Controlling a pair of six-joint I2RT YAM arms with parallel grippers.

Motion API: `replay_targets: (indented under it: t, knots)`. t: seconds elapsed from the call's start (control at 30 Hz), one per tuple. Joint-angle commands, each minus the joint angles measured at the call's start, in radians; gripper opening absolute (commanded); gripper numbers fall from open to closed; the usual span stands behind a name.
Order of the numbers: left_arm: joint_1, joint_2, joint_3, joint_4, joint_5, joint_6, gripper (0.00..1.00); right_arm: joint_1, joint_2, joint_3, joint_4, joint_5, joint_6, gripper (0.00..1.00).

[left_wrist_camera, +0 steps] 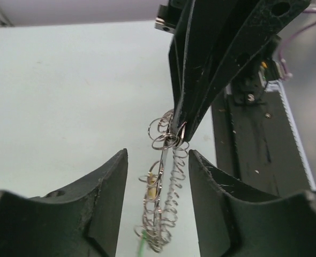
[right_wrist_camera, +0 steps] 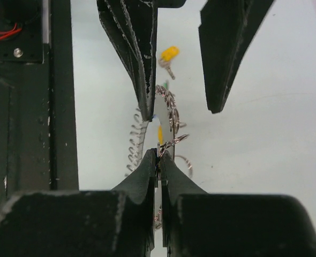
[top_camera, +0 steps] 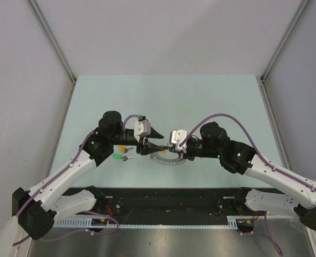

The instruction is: Put the keys on the keyring

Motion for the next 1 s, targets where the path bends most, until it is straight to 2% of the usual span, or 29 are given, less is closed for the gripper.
replay_targets:
  t: [0.0, 0.3, 0.47, 0.6, 0.8, 0.97]
  knots:
    - [0.004, 0.018, 0.064, -0.139, 0.134, 0.109, 0.55, 0.041, 0.026, 0.085, -0.091, -0.005, -0.066, 0.0]
    - [0.003, 0.059, 0.087, -0.214, 0.229, 0.161, 0.54, 0.087, 0.046, 0.111, -0.132, 0.018, -0.08, 0.0]
    - [-0.029, 0.089, 0.087, -0.214, 0.243, 0.161, 0.5, 0.098, 0.054, 0.115, -0.135, 0.018, -0.086, 0.0]
    - [-0.063, 0.112, 0.107, -0.28, 0.233, 0.207, 0.46, 0.1, 0.057, 0.115, -0.134, 0.02, -0.085, 0.0]
    - [-0.077, 0.121, 0.111, -0.289, 0.228, 0.211, 0.36, 0.101, 0.057, 0.115, -0.138, 0.017, -0.085, 0.0]
    - [-0.083, 0.135, 0.123, -0.317, 0.22, 0.224, 0.32, 0.103, 0.056, 0.115, -0.137, 0.022, -0.083, 0.0]
